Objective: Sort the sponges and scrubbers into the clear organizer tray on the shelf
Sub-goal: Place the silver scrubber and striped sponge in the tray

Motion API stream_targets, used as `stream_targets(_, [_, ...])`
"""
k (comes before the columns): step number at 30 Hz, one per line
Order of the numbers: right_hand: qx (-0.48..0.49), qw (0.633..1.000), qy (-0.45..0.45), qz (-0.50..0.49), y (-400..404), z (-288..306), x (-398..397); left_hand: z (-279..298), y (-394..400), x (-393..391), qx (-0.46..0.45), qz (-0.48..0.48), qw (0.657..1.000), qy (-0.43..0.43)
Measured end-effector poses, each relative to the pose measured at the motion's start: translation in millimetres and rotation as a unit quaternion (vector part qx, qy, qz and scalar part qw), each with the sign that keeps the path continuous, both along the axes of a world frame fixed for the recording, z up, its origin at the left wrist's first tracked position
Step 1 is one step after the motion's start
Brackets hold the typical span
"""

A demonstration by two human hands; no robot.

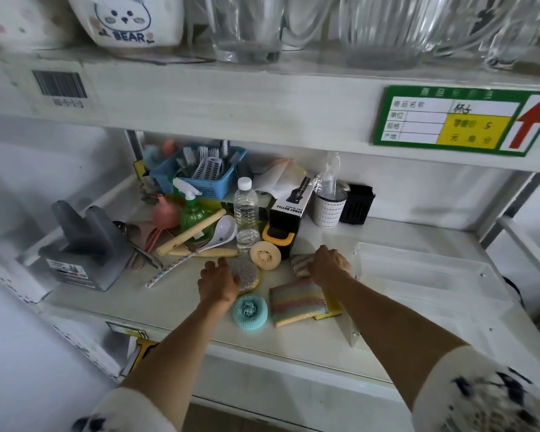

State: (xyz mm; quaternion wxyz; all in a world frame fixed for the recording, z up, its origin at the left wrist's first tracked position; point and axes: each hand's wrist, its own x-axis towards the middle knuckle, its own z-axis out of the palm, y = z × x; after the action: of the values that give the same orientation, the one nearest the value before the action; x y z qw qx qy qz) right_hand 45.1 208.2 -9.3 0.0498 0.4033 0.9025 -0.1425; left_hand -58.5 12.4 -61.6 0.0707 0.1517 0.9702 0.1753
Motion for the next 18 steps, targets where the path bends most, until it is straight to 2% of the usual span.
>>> stream_targets(5, [-0.01,1.0,0.011,-0.018,-1,-9,-6,-7,11,-6,-0.006,-0.015,1.0,-0.015])
stream_targets(12, [-0.1,0.988,0.083,-0.078,9,-9,-9,-15,13,-9,-0.031,0.018,0.999,0.005])
stream_targets(18, [-0.11,0.975,0.162,-0.106,13,-2,-12,-17,13,-7,0.032,0.03,0.999,0.021])
